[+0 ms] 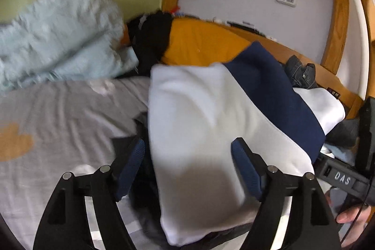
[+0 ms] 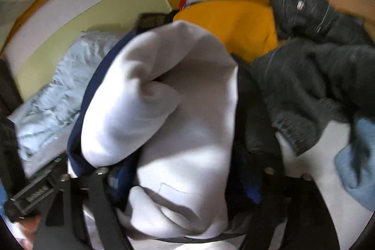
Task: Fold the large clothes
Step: 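Lower the white bundle onto the black jacket pile and open both grippers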
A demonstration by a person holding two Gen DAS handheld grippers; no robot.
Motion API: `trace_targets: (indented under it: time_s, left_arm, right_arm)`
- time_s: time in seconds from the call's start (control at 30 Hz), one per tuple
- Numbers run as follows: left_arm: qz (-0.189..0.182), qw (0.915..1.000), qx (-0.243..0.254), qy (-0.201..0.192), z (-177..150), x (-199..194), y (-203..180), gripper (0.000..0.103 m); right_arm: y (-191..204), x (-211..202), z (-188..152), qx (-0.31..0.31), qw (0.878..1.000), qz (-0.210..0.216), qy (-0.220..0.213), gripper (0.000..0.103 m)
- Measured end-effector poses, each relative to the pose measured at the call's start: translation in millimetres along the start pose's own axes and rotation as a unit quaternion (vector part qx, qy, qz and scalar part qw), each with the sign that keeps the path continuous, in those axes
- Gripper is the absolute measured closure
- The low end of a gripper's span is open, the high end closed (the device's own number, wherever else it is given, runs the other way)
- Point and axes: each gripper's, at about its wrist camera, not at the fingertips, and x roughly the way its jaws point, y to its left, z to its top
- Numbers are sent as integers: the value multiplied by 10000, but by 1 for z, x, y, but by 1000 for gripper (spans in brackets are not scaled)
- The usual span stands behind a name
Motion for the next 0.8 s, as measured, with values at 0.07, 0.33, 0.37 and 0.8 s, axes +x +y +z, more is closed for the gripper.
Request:
trace_targets:
  time_s: [0.07, 0.33, 0.37, 0.8]
  left_arm:
    - [180, 9989, 274, -350, -1, -19, -1, 26]
    - [564, 9886, 555, -1284, -20, -102, 17, 0]
    - [644, 9874, 581, -1321, -24, -106, 18, 0]
    - [1113, 9784, 654, -1612, -79, -133, 48, 0]
  right_arm:
    - [6, -19, -9, -323, 9985, -311, -313, 16]
    - [24, -74, -41, -1190, 9828, -733, -1211, 0]
    - [26, -78, -45, -1257, 9816, -730, -1242, 0]
    - [62, -81, -93, -832, 9860, -258, -1422, 0]
